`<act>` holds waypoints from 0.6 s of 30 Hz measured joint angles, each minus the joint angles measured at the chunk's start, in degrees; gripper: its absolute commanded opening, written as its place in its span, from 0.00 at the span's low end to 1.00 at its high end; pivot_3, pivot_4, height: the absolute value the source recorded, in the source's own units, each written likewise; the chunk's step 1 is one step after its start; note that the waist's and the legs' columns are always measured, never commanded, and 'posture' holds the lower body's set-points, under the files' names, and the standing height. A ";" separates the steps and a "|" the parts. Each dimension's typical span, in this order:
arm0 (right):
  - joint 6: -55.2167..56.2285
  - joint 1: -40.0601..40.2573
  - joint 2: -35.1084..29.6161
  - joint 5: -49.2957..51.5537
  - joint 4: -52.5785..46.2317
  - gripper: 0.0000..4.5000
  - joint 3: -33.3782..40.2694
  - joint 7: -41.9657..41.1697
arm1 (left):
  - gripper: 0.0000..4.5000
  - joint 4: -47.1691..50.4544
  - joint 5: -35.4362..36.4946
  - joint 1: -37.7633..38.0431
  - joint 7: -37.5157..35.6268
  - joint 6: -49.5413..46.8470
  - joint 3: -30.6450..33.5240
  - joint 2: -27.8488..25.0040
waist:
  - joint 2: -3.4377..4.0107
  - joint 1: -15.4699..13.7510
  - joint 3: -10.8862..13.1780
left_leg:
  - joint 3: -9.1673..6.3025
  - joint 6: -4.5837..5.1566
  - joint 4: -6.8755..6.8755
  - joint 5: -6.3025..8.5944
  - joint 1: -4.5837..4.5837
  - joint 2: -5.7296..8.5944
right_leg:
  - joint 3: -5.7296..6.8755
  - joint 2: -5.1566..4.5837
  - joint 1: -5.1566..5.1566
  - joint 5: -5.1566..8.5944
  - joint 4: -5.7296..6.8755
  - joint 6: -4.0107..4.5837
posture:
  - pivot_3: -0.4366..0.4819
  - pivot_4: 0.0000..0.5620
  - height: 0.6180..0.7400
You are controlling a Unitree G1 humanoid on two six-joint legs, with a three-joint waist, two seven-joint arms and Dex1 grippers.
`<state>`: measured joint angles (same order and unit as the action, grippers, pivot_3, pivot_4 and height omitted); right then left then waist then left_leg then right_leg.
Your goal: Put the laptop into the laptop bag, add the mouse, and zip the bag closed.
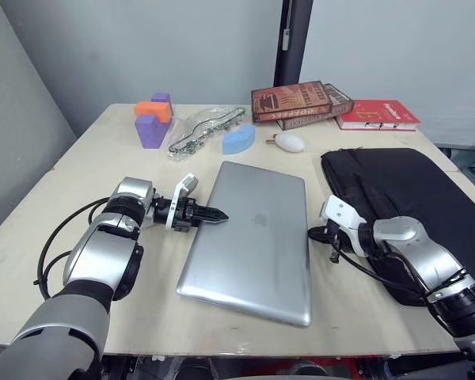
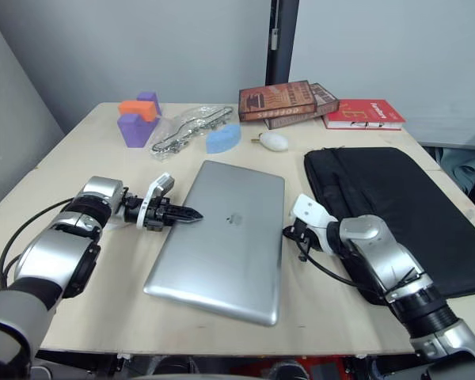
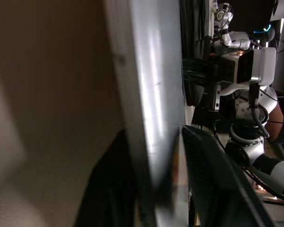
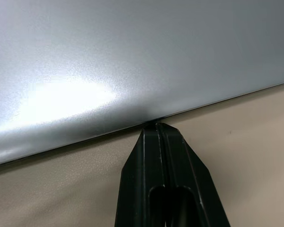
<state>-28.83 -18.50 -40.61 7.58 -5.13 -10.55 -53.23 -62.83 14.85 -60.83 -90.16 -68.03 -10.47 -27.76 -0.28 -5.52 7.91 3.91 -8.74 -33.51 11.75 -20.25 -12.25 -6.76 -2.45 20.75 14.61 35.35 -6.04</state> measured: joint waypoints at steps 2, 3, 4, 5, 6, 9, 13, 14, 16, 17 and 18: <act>0.00 -0.12 0.02 -0.03 0.38 0.00 0.36 0.13 | 0.06 1.01 1.78 -0.02 -0.20 -1.33 -0.43 -0.10 | 0.00 -0.11 0.01 | -0.01 -0.02 0.00 0.01 -0.01 0.00 | 0.03 -0.01 0.00 -0.01 -0.01 0.01 | 0.48 0.27 1.00; 0.00 -0.12 0.02 -0.01 0.39 0.00 0.42 0.13 | 0.06 1.41 2.40 -0.02 -0.20 -1.63 -1.05 -0.37 | 0.00 -0.14 0.01 | -0.05 -0.02 0.02 0.00 -0.03 0.00 | 0.07 -0.01 0.00 -0.01 -0.03 0.02 | 0.48 0.27 1.00; 0.03 -0.12 0.07 0.04 0.38 0.00 0.51 0.13 | 0.06 1.61 2.76 -0.01 -0.20 -1.83 -1.61 -0.57 | 0.01 -0.16 0.02 | -0.05 -0.02 0.05 0.00 -0.05 0.00 | 0.08 -0.01 0.00 -0.01 -0.08 0.02 | 0.48 0.27 1.00; 0.00 -0.12 0.14 0.13 0.37 0.00 0.61 0.13 | 0.06 1.85 3.03 -0.01 -0.20 -2.01 -2.13 -0.77 | 0.00 -0.16 0.02 | -0.07 0.01 0.10 -0.02 -0.09 0.00 | 0.12 -0.01 0.00 -0.01 -0.14 0.02 | 0.48 0.27 1.00; -0.13 -0.12 0.24 0.46 0.35 0.00 0.89 0.19 | 0.06 2.34 3.47 0.05 -0.20 -2.19 -2.77 -1.03 | 0.01 -0.14 0.03 | -0.08 0.05 0.13 -0.05 -0.12 0.00 | 0.14 -0.01 0.00 -0.01 -0.18 0.02 | 0.48 0.27 1.00; -2.10 -0.11 0.86 2.14 0.07 0.00 2.72 0.64 | 0.06 3.56 4.55 0.08 -0.22 -2.46 -3.79 -1.43 | 0.06 -0.12 0.08 | -0.31 0.30 0.22 -0.22 -0.54 -0.01 | 0.38 0.00 0.14 0.00 -0.25 0.04 | 0.48 0.27 1.00; -5.41 -0.32 1.35 7.36 -4.41 0.00 8.15 1.56 | 0.06 5.65 6.57 0.08 -0.16 -5.19 -4.33 -3.39 | 0.11 -0.15 0.31 | -0.38 0.32 0.24 -0.23 -0.87 -0.05 | 0.62 0.00 0.23 0.00 -0.27 0.04 | 0.48 0.27 1.00; -6.66 -0.83 1.33 9.05 -6.77 0.00 10.15 2.08 | 0.06 7.27 7.83 0.10 0.00 -7.00 -4.67 -4.87 | 0.13 -0.15 0.42 | -0.38 0.32 0.25 -0.23 -0.90 -0.06 | 0.63 0.00 0.27 0.01 -0.28 0.04 | 0.48 0.27 1.00; -10.06 -1.06 0.37 13.19 -11.16 0.00 15.26 2.64 | 0.06 12.49 10.08 0.49 0.28 -9.64 -5.54 -8.85 | 0.12 -0.41 0.64 | -0.39 0.32 0.29 -0.23 -0.92 -0.06 | 0.66 0.00 0.31 0.01 -0.30 0.05 | 0.48 0.27 1.00; -11.97 -0.95 -0.58 15.61 -13.38 0.00 18.08 2.64 | 0.06 15.12 10.96 0.84 0.32 -10.68 -5.56 -10.91 | 0.12 -0.60 0.68 | -0.40 0.31 0.31 -0.22 -0.92 -0.06 | 0.67 0.00 0.33 0.01 -0.33 0.05 | 0.48 0.27 1.00; -13.99 -0.44 -1.78 18.17 -15.94 0.06 21.45 2.66 | 0.06 17.66 12.19 1.38 0.40 -11.67 -5.50 -12.90 | 0.13 -0.83 0.70 | -0.40 0.30 0.34 -0.21 -0.92 -0.06 | 0.68 0.00 0.33 0.01 -0.38 0.05 | 0.48 0.27 1.00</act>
<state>-42.82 -18.94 -42.39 25.74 -21.07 10.90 -50.57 -45.17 27.04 -59.45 -89.76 -79.70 -15.97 -40.66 -0.16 -6.35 8.61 3.52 -8.44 -33.17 11.53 -21.17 -12.31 -6.08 -2.46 21.08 14.62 34.97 -5.99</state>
